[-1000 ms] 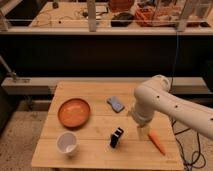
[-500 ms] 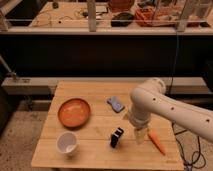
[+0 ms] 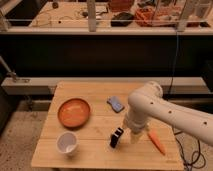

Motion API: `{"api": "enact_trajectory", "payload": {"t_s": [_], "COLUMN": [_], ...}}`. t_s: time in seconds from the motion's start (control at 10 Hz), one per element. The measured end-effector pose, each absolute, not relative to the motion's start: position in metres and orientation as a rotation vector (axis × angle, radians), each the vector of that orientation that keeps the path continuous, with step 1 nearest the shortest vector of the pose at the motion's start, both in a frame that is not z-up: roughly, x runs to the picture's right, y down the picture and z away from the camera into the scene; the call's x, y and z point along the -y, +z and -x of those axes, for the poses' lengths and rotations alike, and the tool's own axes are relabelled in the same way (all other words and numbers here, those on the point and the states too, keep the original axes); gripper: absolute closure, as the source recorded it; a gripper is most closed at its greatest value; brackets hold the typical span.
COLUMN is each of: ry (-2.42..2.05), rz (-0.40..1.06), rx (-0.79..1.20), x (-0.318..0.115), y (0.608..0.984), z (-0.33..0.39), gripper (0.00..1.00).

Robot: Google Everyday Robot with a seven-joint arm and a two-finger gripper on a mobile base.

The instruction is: Knock the eraser over

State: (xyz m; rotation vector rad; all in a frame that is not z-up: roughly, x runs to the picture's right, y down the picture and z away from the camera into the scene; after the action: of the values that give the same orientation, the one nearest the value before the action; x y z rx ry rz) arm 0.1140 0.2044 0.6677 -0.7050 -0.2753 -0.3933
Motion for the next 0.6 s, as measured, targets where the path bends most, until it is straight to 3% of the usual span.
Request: {"api": "enact_trajectory", "payload": {"t_s": [0.4,0.6], "ry": [-0.391,-0.384], "rz": [0.71,0.708], "rx": [0.3,0.294], "x": [-0.218,-0.218], "y": [0.676,0.678], "z": [-0.104,-0.103], "gripper": [0.85,0.98]}}
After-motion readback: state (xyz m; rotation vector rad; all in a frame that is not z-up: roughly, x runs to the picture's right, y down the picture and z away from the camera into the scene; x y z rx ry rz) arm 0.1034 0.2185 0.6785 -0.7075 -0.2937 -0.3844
